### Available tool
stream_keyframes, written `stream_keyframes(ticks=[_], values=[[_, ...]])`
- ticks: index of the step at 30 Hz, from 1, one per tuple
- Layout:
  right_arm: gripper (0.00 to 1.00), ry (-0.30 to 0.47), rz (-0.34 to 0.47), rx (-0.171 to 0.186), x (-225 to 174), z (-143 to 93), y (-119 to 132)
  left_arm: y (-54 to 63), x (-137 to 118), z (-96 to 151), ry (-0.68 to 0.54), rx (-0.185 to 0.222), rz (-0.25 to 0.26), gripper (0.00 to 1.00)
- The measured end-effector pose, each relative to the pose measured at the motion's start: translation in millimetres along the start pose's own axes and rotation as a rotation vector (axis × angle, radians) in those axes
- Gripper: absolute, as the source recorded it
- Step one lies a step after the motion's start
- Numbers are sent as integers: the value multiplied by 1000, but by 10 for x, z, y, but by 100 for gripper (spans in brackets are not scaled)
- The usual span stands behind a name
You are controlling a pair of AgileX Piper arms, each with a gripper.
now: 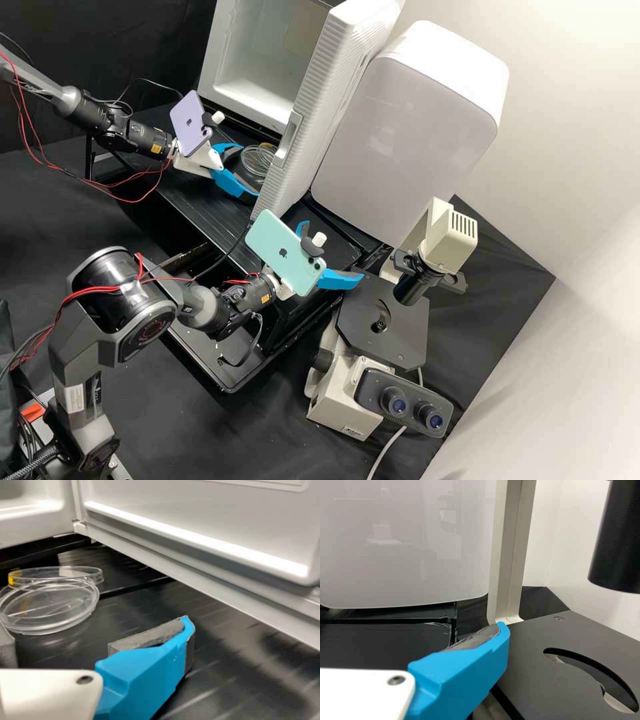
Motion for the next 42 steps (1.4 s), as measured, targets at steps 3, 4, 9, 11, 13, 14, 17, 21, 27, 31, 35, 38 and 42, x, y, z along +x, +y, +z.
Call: stream_keyframes(ticks=[3,4,9,11,13,14,17,21,27,31,35,38,42], values=[[100,0,0,0,0,0,0,12,-17,10,-5,-1,1,100],[100,0,0,0,0,0,0,12,-19,14,-8,2,-1,100],[100,0,0,0,0,0,0,-1,-18,33,-22,-7,-14,100],[100,0,0,0,0,0,0,-4,-19,36,-26,-9,-18,100],[100,0,0,0,0,0,0,4,-27,51,-31,-11,-17,100],[100,0,0,0,0,0,0,3,-30,57,-30,-7,-21,100],[100,0,0,0,0,0,0,16,-64,127,-36,2,-27,100],[100,0,0,0,0,0,0,-1,-92,176,-42,7,-36,100],[100,0,0,0,0,0,0,-2,-92,173,-40,4,-37,100],[100,0,0,0,0,0,0,20,-61,175,-40,11,-34,100],[100,0,0,0,0,0,0,51,-8,175,-39,10,-26,100],[100,0,0,0,0,0,0,88,31,166,-31,11,-22,100],[100,0,0,0,0,0,0,128,99,145,-21,5,-15,100]])
